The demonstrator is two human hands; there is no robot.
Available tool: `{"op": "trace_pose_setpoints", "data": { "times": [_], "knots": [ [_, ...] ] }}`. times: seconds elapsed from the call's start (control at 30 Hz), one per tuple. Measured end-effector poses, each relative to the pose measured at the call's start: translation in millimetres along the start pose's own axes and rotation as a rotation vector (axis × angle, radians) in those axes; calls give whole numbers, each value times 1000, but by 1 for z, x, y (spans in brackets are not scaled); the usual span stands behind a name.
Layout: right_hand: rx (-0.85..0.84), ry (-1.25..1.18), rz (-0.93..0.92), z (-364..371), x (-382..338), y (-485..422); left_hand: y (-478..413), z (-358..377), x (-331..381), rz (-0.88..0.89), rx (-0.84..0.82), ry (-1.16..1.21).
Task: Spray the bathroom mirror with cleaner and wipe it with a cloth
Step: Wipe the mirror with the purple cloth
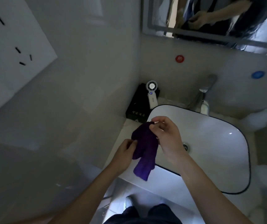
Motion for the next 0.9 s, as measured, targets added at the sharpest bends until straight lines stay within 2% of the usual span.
{"op": "trace_pose_setpoints", "data": {
  "times": [0.07,0.1,0.17,0.2,0.27,0.3,0.4,0.53,0.67,0.77,0.9],
  "knots": [
    [5,98,-46,-15,-24,3,-3,12,23,58,-31,48],
    [5,142,-57,-23,-34,3,-4,16,38,142,10,4],
    [-15,200,-38,-41,-54,4,-3,27,81,397,121,-181],
    [-37,237,-26,-49,-63,6,-1,35,104,527,125,-251],
    [-73,345,-60,-67,-81,11,-1,56,147,704,6,-382],
    [-84,400,-93,-77,-90,16,-4,66,164,737,-87,-447],
    [-65,550,-167,-110,-115,31,-11,93,203,623,-338,-496],
    [124,688,-217,-147,-131,52,-12,129,236,591,-487,-526],
    [304,805,-400,-169,-137,74,-1,165,268,653,-623,-547],
    [464,852,-513,-182,-125,92,0,185,292,665,-638,-538],
    [668,847,-651,-188,-102,109,2,209,316,538,-707,-395]
  ]
}}
Point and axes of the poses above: each hand's wrist, its own y-axis away from the middle knuckle, its own z-axis out of the palm, x = y × z, the point moved 3 cm from there along -y, towards the middle knuckle, and after that the axes turned 8 degrees about -x, right-handed, at the moved point
